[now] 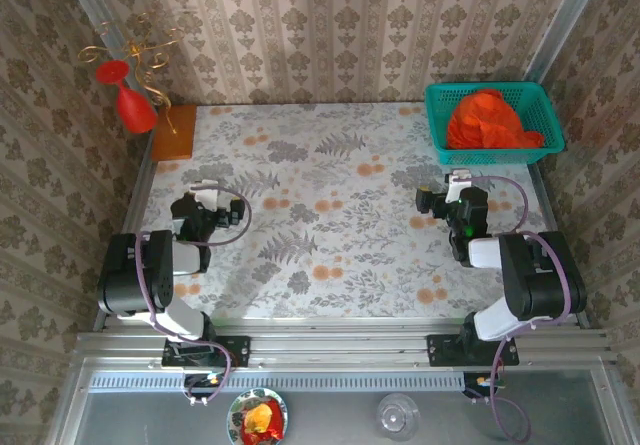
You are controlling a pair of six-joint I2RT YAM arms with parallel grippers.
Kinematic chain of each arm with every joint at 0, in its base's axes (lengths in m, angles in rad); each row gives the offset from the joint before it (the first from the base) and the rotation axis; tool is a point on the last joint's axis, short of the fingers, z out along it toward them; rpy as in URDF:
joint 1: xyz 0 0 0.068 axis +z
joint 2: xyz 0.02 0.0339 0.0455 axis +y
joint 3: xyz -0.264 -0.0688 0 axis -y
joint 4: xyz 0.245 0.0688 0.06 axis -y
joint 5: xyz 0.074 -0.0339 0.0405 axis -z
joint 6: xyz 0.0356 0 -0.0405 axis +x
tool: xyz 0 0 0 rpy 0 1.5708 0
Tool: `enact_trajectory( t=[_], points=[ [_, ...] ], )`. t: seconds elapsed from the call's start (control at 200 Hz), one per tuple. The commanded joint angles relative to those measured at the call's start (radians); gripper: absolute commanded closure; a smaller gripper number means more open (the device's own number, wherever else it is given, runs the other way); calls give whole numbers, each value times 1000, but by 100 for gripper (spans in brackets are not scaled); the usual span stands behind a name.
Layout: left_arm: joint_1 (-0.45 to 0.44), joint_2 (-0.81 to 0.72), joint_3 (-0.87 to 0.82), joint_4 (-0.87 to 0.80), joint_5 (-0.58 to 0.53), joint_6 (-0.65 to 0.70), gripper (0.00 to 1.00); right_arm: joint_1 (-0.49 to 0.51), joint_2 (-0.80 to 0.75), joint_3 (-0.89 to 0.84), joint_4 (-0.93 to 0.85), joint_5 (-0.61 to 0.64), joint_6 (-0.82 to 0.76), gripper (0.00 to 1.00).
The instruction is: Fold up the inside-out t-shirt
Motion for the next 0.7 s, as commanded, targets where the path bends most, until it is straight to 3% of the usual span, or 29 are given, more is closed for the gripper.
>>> enact_trajectory(
  t=[0.0,0.695],
  points=[
    [3,-11,19,4,25,22,0,2,3,20,-2,13,0,0],
    [9,-10,16,7,45,22,0,2,3,19,-1,16,0,0]
  ],
)
